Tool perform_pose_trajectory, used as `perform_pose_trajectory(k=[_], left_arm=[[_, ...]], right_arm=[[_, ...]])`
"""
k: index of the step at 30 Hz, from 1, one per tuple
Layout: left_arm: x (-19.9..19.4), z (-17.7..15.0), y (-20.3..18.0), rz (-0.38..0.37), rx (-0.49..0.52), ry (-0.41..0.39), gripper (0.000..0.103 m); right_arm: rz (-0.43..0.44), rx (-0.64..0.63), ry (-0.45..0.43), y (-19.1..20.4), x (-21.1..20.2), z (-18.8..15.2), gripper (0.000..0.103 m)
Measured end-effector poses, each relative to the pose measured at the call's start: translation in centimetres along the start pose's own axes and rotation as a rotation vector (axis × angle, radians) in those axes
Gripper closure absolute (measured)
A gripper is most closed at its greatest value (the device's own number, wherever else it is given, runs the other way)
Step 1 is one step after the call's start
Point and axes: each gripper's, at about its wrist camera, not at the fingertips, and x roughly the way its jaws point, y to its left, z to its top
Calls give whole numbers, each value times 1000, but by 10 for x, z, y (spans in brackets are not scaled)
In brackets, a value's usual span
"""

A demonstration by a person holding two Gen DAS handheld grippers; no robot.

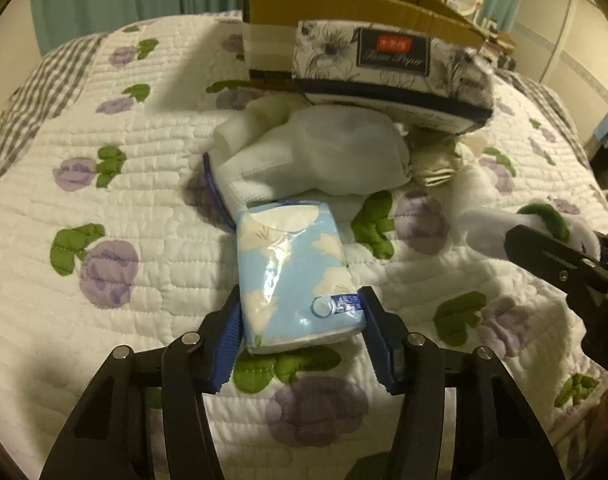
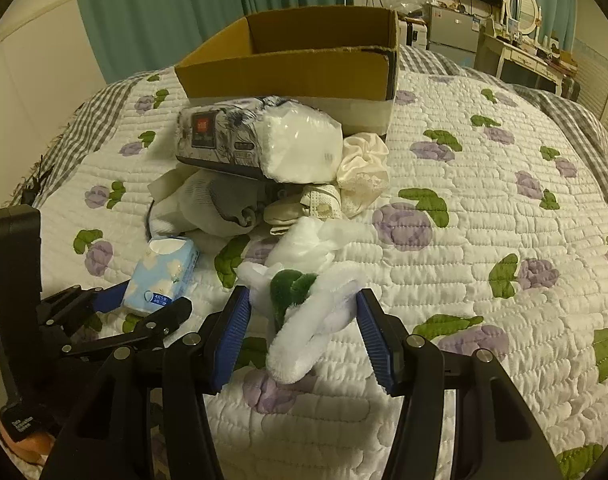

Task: Organize soft objects
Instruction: 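Grasp the white green-trimmed sock with the right tool while the left tool grasps the blue tissue pack, then carry both items over the cardboard box and open both tools to drop them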

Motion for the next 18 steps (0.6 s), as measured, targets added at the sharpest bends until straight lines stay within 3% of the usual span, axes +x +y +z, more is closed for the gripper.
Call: perform_pose_trajectory(k=[12, 18], left_arm=[[-86, 3, -9, 41, 46, -201, 50], [-123, 27, -10, 33, 48, -297, 50]], right_arm=[[2, -48, -170, 13, -63, -6, 48], [8, -70, -279, 17, -107, 18, 49]])
